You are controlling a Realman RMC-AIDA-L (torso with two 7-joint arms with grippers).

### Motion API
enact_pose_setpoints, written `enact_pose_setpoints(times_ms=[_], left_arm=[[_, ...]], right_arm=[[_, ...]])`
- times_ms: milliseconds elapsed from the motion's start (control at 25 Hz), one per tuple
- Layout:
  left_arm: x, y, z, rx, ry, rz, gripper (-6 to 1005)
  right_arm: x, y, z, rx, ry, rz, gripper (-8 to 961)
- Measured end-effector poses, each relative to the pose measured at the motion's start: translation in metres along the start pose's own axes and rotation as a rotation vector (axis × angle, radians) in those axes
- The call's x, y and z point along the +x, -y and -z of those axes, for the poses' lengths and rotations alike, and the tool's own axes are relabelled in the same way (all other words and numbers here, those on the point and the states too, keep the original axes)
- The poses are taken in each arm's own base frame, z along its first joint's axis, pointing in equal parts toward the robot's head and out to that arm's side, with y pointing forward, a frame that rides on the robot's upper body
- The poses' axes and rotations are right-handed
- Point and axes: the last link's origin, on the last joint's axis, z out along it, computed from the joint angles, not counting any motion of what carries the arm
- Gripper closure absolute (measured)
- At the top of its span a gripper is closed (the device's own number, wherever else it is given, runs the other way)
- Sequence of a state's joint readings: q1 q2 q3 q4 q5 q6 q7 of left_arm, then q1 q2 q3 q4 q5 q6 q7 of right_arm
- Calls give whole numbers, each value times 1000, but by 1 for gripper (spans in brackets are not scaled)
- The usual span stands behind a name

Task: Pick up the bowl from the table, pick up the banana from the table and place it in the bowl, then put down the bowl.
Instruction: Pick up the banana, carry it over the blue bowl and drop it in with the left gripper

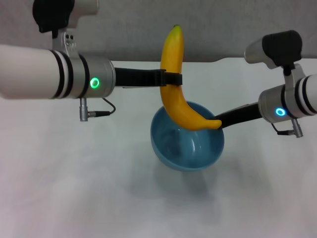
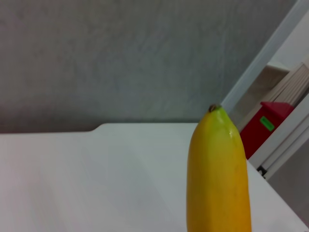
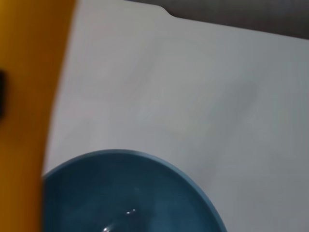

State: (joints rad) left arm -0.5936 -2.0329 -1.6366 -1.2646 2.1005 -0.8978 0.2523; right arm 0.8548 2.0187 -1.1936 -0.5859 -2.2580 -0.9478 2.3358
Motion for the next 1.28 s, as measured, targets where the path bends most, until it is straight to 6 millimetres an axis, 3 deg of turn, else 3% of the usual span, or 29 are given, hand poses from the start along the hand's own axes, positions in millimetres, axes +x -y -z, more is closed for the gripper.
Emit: enact_pose_setpoints(times_ms=[760,1280], left_arm=[[-40,7,-18,-37,-52,-61,442],[-50,11,-26,-32,-84,-122,435]], right_arm=[[-14,-6,3,-14,22,15,925],[-11,-5,2,-15,15,6,926]])
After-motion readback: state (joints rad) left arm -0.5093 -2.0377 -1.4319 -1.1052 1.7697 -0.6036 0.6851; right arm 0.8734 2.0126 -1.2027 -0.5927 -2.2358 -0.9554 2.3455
